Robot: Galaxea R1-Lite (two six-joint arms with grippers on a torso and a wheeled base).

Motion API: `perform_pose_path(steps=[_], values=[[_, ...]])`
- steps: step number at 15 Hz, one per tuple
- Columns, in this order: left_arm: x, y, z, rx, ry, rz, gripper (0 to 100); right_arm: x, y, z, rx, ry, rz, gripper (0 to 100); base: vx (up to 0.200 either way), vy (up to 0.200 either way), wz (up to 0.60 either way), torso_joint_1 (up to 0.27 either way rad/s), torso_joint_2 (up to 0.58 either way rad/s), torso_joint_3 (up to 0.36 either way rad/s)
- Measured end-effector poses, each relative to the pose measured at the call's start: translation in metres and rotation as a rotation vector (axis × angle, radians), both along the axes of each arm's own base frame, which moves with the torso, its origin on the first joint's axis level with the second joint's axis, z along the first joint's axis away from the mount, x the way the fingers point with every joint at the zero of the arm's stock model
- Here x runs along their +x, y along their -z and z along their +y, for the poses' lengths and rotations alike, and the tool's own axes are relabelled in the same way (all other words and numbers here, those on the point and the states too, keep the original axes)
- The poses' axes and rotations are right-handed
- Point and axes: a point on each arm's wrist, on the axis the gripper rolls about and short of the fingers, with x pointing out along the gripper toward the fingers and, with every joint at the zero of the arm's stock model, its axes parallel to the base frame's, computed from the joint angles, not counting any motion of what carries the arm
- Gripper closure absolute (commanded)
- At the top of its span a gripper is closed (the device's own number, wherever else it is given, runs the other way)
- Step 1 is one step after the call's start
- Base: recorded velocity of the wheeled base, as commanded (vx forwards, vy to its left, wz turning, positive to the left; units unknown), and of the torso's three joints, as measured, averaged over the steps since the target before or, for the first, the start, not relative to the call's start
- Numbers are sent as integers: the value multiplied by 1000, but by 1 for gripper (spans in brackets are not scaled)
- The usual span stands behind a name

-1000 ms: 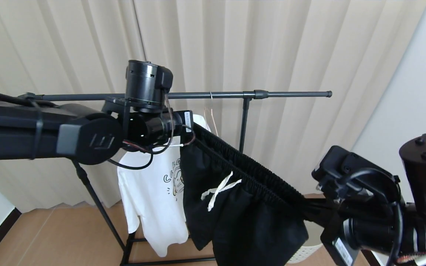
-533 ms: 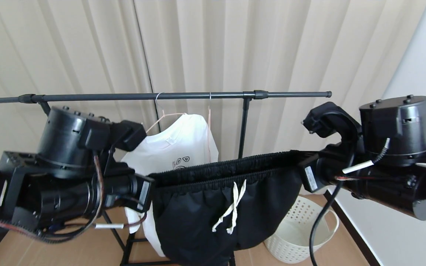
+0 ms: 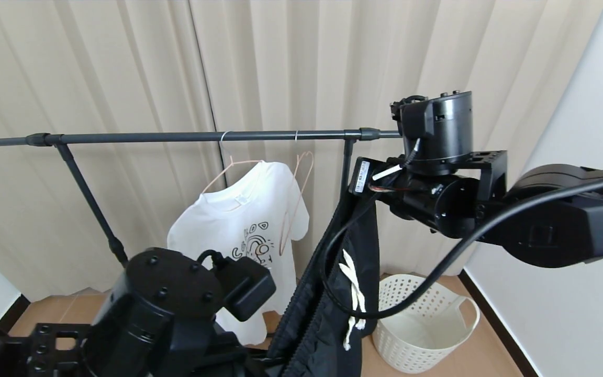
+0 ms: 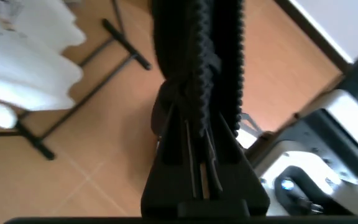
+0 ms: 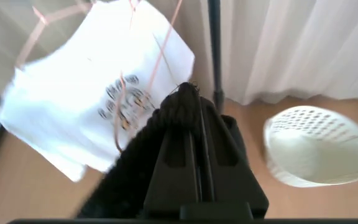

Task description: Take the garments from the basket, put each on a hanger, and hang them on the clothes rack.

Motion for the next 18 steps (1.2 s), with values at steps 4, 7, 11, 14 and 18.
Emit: perform_pose_path(steps=[4,7,11,14,18], values=[[5,-5,-56,-111,-28,78,100,10,3,11,33,10,3,100,0,0,0,0,0,0],[12,3,-60,-84,-57,79,100,13,2,4,14,29,15,100,0,0,0,0,0,0],[33,1,-33,-63,-160,34,100,14,-13,-22,-45,64,1,100,0,0,0,0,0,0],[59,-5,-9,-61,-262,-9,100,3,-23,-44,-132,67,-11,100,0,0,0,0,0,0],[96,-7,-6,-44,-404,-63,100,-21,-20,-63,-284,19,-3,100,0,0,0,0,0,0]])
